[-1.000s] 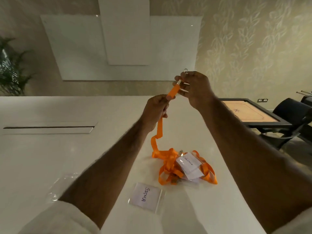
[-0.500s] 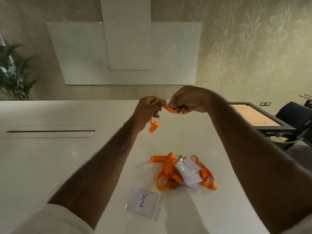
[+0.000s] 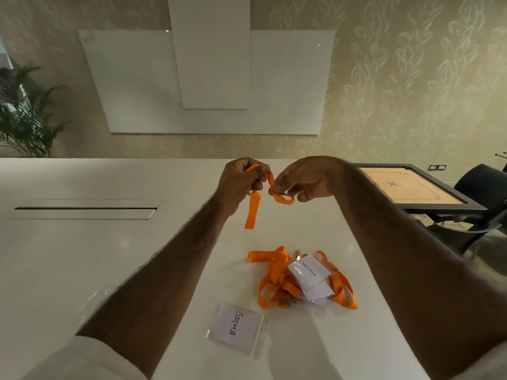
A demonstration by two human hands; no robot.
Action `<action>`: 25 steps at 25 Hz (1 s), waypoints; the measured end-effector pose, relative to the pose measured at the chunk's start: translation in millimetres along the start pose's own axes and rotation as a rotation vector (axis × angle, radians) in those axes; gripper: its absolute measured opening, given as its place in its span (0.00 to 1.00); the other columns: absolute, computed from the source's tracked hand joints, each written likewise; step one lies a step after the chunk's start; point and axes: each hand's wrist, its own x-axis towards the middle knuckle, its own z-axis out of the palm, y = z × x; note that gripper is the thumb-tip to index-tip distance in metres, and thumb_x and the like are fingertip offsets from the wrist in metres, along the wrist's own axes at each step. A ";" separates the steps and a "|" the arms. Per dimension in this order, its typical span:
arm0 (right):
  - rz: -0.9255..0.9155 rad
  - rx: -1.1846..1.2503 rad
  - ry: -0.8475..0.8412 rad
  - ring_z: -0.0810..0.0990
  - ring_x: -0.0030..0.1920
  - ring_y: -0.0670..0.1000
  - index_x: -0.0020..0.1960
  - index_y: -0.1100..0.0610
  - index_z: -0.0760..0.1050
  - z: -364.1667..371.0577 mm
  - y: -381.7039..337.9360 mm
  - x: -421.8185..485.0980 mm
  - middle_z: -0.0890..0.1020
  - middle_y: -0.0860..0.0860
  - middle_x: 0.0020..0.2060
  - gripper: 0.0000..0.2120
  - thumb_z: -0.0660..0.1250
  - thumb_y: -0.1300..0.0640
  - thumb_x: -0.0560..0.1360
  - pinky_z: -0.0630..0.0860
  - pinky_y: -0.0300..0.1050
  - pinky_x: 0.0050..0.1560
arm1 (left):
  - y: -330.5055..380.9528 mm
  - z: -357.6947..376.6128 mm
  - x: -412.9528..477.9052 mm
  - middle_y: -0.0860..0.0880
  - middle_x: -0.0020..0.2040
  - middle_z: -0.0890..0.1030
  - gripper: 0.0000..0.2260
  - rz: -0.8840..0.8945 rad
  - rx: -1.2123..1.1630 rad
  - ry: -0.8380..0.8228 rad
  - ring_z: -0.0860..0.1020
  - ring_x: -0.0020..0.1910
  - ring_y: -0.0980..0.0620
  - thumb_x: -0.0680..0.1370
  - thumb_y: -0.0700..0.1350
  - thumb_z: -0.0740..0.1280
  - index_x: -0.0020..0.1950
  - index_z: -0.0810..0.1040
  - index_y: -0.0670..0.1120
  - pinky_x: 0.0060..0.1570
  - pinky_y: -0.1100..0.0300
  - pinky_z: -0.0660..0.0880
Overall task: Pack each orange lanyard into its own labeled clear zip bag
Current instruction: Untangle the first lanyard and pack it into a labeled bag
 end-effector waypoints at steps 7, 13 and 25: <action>-0.329 0.617 0.171 0.81 0.31 0.47 0.50 0.67 0.81 11.4 5.6 13.8 0.86 0.57 0.42 0.05 0.71 0.66 0.76 0.78 0.35 0.31 | -10.2 2.7 -2.7 0.47 0.41 0.85 0.07 -0.054 0.023 0.043 0.81 0.37 0.52 0.81 0.44 0.68 0.50 0.83 0.42 0.42 0.59 0.80; -0.491 0.362 0.665 0.83 0.37 0.46 0.40 0.58 0.82 27.5 15.7 28.8 0.85 0.50 0.36 0.05 0.73 0.61 0.75 0.79 0.39 0.35 | -20.1 6.0 -9.6 0.51 0.34 0.80 0.08 -0.145 0.000 -0.090 0.81 0.35 0.52 0.81 0.46 0.68 0.50 0.82 0.42 0.47 0.53 0.83; -0.645 -0.377 0.727 0.83 0.32 0.52 0.46 0.61 0.80 49.8 25.6 45.3 0.84 0.55 0.37 0.06 0.65 0.66 0.78 0.84 0.50 0.37 | -11.2 -4.9 -7.8 0.41 0.46 0.85 0.14 -0.227 -0.049 -0.003 0.84 0.45 0.44 0.82 0.48 0.66 0.55 0.81 0.37 0.54 0.48 0.81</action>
